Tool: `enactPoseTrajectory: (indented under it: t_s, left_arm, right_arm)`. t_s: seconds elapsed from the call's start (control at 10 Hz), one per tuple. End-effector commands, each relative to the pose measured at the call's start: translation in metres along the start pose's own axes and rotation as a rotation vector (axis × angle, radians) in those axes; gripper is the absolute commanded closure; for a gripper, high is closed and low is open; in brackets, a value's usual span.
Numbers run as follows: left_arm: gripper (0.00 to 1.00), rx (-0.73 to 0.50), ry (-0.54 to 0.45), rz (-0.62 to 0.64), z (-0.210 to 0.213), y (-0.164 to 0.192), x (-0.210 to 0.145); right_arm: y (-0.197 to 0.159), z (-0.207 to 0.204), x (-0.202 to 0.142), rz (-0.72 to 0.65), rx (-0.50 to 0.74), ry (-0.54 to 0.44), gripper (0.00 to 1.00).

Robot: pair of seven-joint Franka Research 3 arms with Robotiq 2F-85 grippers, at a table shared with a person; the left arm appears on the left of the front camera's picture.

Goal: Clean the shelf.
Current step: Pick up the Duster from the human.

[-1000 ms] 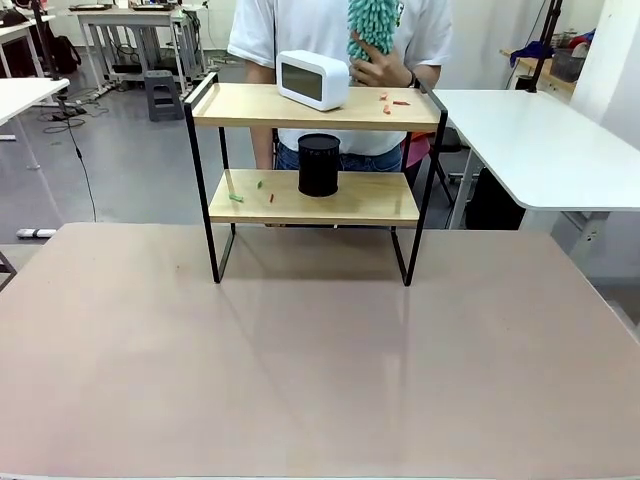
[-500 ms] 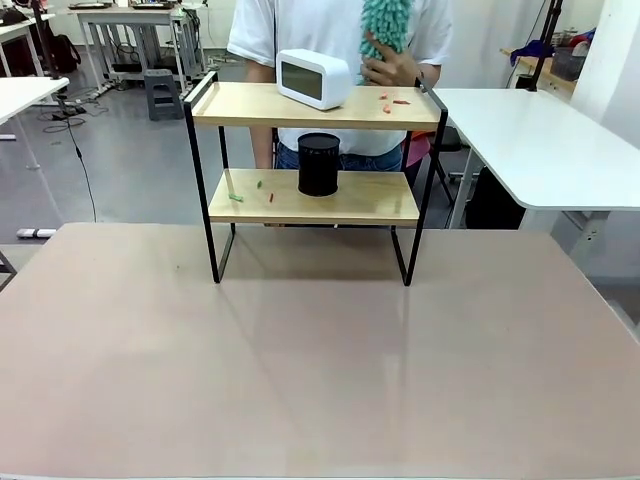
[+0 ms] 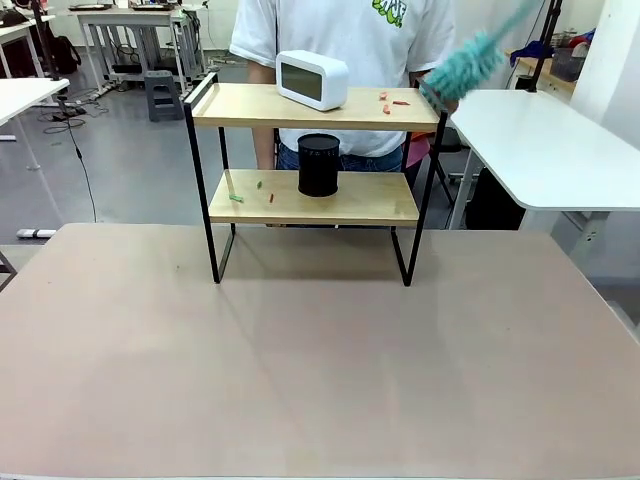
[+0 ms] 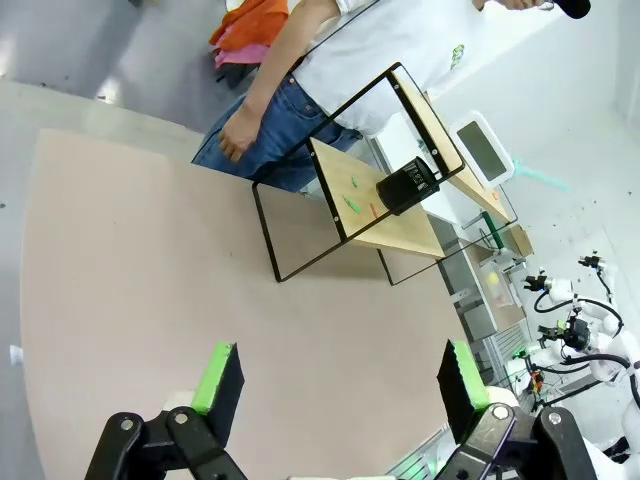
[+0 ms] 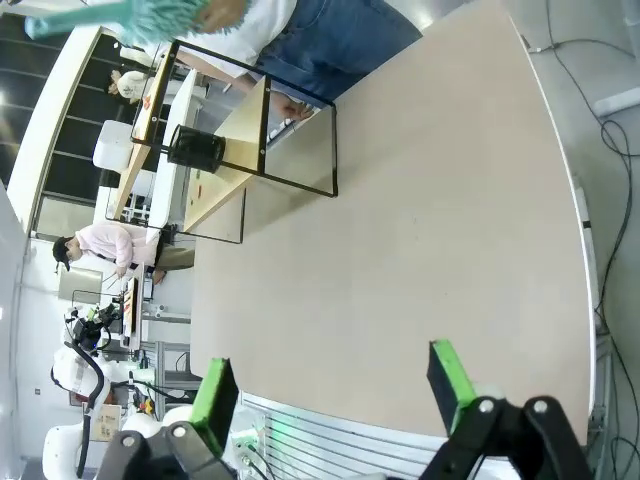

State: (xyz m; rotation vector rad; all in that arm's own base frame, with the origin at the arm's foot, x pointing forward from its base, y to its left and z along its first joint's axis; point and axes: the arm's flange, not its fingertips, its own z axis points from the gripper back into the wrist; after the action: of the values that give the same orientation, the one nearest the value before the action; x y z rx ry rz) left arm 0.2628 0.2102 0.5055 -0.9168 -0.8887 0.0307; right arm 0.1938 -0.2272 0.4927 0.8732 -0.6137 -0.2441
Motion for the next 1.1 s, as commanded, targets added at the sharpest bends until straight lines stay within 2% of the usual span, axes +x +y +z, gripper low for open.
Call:
enactPoseTrajectory:
  t_s: [0.0,0.4,0.5,0.7,0.8,0.9,1.0]
  left_arm:
    - [0.00,-0.012,-0.005,-0.019,-0.003,-0.001,0.001]
    - [0.00,-0.012,-0.005,-0.019,-0.003,-0.001,0.001]
    - [0.00,-0.012,-0.005,-0.019,-0.003,-0.001,0.001]
    - [0.00,-0.012,-0.005,-0.019,-0.003,-0.001,0.001]
    - [0.00,-0.012,-0.005,-0.019,-0.003,-0.001,0.001]
    - [0.00,-0.012,-0.005,-0.019,-0.003,-0.001,0.001]
    - [0.00,-0.012,-0.005,-0.019,-0.003,-0.001,0.001]
  right_arm:
    - [0.000,0.000,0.001,0.024,0.021,-0.006,0.00]
    - [-0.002,0.000,0.000,-0.001,0.000,0.002,0.00]
    - [0.008,-0.007,0.015,-0.048,-0.026,0.006,0.00]
    - [0.053,-0.007,0.070,-0.134,0.013,-0.030,0.00]
    - [0.079,-0.015,0.105,-0.239,-0.049,-0.100,0.00]
    - [0.101,-0.034,0.130,-0.251,-0.049,-0.113,0.00]
    - [0.119,-0.062,0.150,-0.257,-0.083,-0.073,0.00]
